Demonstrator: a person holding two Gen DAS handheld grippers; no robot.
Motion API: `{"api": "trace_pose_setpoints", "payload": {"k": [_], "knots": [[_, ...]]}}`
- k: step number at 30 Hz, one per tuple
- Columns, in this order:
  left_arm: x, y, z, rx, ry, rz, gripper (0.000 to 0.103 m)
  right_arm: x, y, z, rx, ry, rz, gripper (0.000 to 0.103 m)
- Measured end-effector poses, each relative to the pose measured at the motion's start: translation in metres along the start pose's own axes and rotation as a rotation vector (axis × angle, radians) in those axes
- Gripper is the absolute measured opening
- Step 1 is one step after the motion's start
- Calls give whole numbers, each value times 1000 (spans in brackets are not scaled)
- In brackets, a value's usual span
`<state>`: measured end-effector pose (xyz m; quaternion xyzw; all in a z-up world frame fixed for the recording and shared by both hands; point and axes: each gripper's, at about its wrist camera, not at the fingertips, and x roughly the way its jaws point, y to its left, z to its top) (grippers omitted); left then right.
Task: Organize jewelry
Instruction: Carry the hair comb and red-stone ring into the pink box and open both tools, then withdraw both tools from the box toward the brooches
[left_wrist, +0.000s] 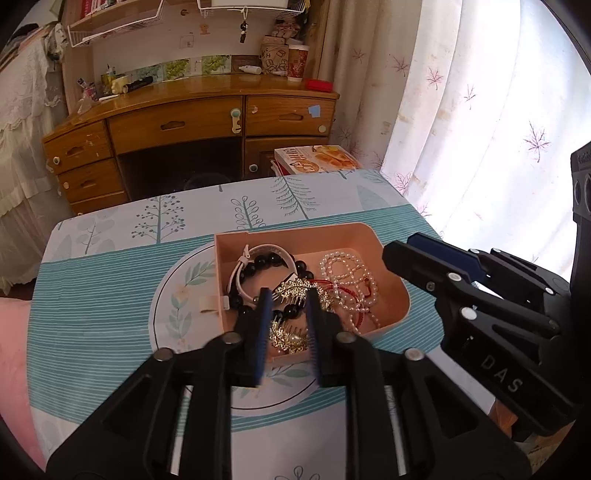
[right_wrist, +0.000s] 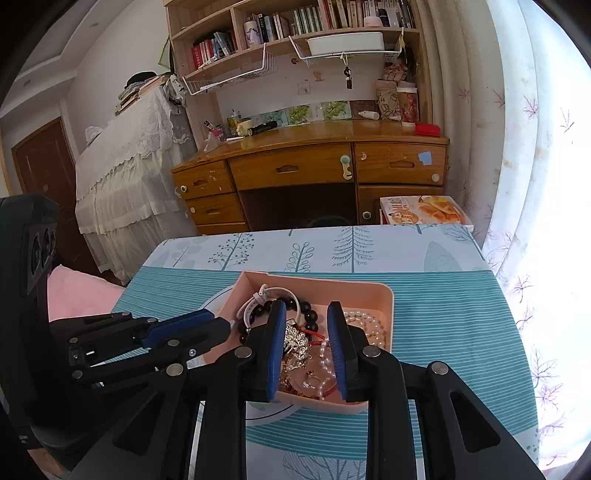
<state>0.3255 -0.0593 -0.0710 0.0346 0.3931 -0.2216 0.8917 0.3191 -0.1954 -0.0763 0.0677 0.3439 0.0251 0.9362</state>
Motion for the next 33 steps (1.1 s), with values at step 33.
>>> {"api": "trace_pose_setpoints", "payload": {"k": [33], "knots": [[-122, -69, -230, 164, 71, -42, 54, -180, -29, -216, 50, 157, 75, 35]]}}
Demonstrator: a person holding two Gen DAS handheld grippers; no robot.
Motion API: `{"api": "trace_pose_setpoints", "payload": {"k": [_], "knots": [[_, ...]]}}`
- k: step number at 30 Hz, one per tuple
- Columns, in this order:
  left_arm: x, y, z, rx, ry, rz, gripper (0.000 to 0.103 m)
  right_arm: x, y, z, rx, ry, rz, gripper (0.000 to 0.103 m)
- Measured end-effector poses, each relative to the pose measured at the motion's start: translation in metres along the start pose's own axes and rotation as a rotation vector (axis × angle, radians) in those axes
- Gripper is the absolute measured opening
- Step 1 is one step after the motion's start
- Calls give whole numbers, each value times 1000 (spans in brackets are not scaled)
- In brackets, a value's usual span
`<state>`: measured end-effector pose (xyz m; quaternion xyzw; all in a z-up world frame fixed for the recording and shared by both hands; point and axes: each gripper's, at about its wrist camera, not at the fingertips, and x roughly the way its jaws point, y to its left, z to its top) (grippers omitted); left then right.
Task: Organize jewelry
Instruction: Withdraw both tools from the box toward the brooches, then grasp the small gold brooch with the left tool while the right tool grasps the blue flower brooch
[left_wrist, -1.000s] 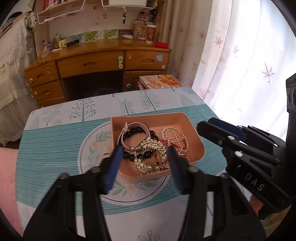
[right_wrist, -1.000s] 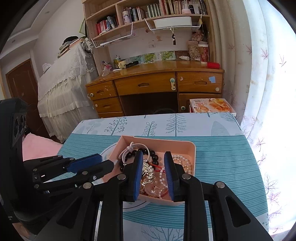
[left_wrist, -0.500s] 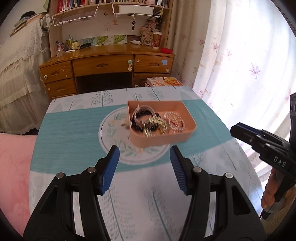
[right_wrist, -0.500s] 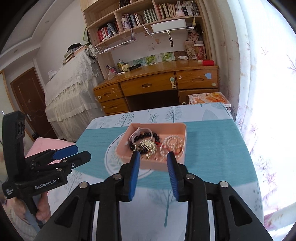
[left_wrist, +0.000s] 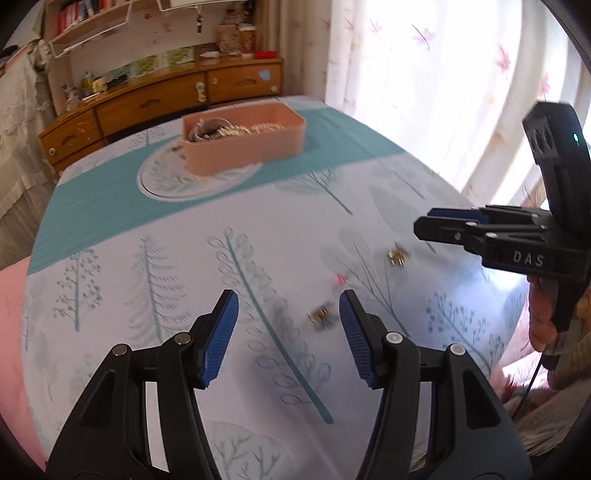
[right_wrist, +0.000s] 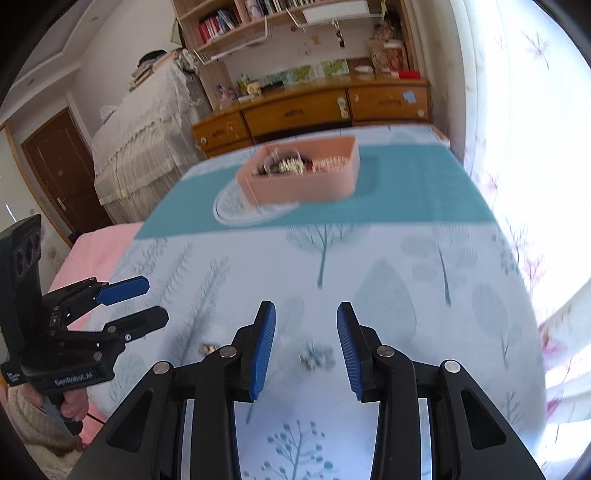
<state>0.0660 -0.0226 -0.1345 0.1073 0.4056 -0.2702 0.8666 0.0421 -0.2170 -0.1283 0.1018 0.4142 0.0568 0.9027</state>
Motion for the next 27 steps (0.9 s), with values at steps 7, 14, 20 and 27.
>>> {"api": "trace_pose_setpoints", "payload": {"k": [7, 14, 20, 27], "knots": [[23, -13, -14, -78, 55, -18, 54, 10, -14, -36, 45, 51, 27, 35], [32, -13, -7, -143, 67, -4, 54, 23, -15, -46, 46, 88, 50, 35], [43, -7, -2, -204, 79, 18, 54, 26, -10, -41, 21, 81, 29, 35], [45, -6, -2, -206, 69, 46, 19, 30, -7, -33, 10, 77, 21, 35]]}}
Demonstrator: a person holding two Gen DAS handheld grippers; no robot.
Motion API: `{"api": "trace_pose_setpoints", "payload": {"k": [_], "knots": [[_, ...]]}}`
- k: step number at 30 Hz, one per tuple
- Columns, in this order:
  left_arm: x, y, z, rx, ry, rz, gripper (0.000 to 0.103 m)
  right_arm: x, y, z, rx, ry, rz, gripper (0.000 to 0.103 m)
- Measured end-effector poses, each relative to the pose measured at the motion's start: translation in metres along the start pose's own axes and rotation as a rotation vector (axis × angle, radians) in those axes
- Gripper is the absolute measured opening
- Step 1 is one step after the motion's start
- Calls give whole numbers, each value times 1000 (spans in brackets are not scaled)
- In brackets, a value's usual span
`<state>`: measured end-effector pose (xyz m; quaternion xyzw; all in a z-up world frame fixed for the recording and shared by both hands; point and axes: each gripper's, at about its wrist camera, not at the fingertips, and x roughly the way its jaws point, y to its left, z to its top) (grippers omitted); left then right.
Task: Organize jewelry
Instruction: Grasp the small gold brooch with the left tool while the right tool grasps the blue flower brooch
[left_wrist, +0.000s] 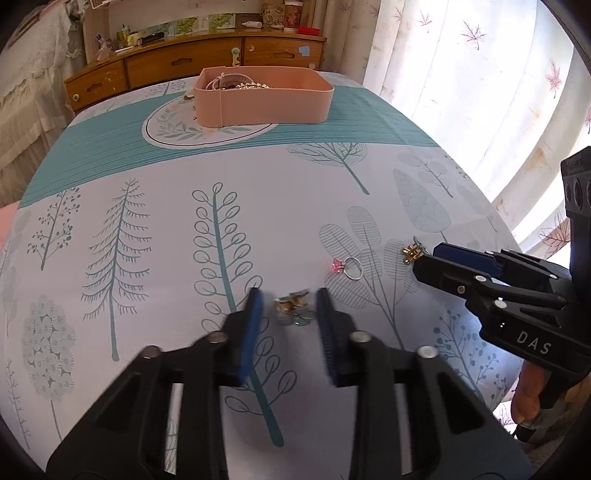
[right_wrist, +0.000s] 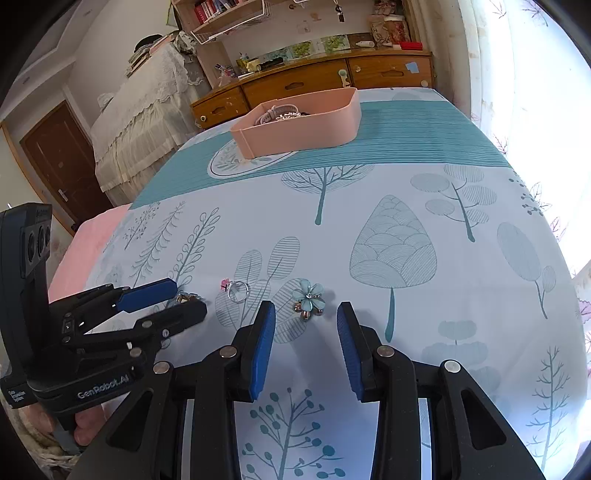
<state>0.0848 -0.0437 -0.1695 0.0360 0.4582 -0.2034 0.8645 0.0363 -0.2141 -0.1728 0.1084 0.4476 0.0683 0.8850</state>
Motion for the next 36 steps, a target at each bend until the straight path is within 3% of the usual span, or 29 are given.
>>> {"api": "trace_pose_setpoints", "payload": {"k": [36], "knots": [[-15, 19, -6, -47, -64, -26, 19, 9, 8, 9, -41, 29, -41, 35]]}}
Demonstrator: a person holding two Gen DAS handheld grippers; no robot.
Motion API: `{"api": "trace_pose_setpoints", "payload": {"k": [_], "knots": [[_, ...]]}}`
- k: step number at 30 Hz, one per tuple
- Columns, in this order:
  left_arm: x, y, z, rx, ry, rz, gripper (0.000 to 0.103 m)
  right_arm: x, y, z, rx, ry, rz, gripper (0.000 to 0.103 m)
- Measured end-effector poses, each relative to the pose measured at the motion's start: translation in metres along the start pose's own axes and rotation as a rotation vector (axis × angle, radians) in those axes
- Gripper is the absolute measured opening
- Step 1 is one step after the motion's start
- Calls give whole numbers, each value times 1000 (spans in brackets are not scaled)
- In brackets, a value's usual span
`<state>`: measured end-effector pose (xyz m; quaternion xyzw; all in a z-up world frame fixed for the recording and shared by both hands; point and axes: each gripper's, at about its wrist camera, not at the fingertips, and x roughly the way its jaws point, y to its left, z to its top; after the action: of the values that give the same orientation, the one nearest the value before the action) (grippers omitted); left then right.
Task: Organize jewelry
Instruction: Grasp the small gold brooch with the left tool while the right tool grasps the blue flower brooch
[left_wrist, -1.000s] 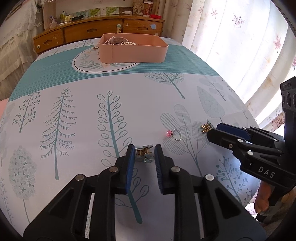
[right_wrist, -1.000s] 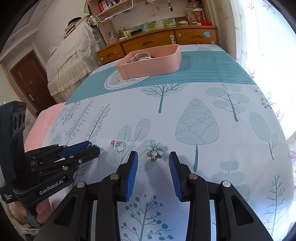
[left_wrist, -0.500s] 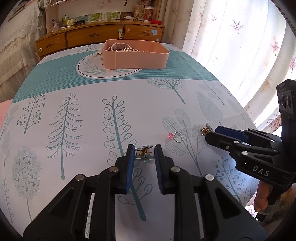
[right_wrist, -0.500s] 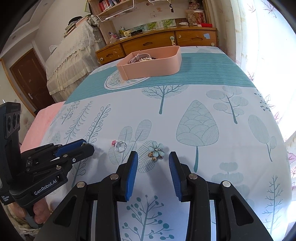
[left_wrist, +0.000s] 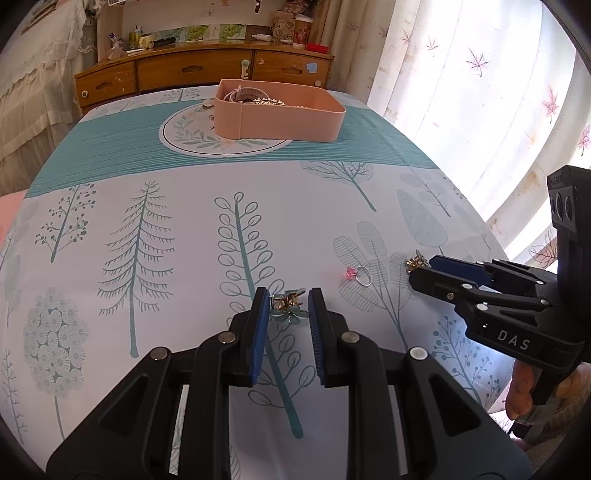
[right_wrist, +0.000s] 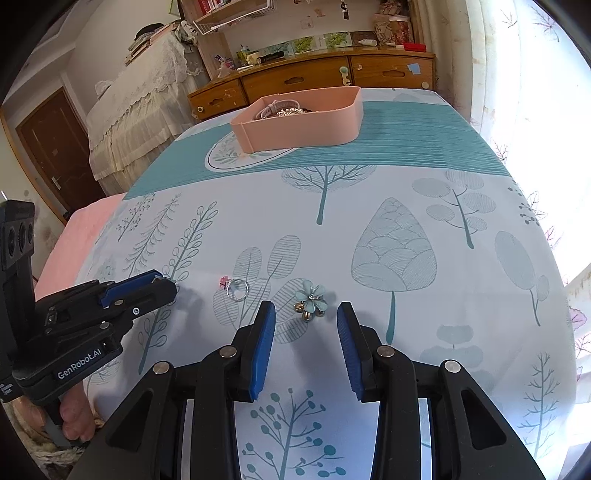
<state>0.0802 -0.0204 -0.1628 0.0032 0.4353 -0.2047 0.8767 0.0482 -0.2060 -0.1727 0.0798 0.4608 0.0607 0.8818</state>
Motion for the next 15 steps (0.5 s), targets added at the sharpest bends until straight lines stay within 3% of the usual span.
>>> {"api": "trace_pose_setpoints", "payload": {"k": [9, 15], "knots": [[3, 3, 0, -8, 2, -5, 19, 13, 12, 6, -38, -8, 2, 35], [3, 4, 2, -5, -9, -9, 19, 22, 21, 12, -88, -25, -49, 33]]}}
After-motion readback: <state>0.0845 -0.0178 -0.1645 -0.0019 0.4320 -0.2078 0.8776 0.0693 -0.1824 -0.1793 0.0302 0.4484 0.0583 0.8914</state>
